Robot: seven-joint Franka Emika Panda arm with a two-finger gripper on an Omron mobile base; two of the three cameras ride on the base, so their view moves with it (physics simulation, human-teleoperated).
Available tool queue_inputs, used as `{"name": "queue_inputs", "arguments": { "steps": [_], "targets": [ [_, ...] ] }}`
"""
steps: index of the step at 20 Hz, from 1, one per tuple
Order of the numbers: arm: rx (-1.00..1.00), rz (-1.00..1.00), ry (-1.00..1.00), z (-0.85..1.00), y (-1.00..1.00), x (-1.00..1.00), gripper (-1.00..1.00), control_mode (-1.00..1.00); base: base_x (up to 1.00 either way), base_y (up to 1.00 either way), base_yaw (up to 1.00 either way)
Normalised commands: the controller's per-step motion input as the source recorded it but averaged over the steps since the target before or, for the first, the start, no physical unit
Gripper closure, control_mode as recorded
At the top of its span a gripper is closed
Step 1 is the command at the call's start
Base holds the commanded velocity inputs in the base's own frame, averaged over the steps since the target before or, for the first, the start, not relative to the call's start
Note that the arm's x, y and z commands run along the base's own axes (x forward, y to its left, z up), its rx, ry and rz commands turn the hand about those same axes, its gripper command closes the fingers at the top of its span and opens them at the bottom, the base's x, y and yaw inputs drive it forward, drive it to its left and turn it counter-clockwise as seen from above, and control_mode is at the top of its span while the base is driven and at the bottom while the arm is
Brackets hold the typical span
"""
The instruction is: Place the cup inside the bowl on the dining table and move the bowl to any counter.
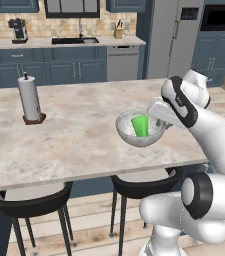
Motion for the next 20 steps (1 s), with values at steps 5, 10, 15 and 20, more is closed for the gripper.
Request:
{"name": "queue_inputs", "arguments": {
  "steps": [5, 10, 15, 20],
  "targets": [
    [0.0, 0.0, 0.0, 0.0, 0.0, 0.0, 1.0, 1.0, -0.1, 0.0, 0.0],
    [0.0, 0.0, 0.0, 0.0, 0.0, 0.0, 1.0, 1.0, -0.66, 0.0, 0.0],
    [0.0, 0.0, 0.0, 0.0, 0.0, 0.0, 1.0, 1.0, -0.48, 0.12, 0.0],
    [0.0, 0.0, 0.0, 0.0, 0.0, 0.0, 1.0, 1.0, -0.36, 0.39, 0.0]
  ]
}}
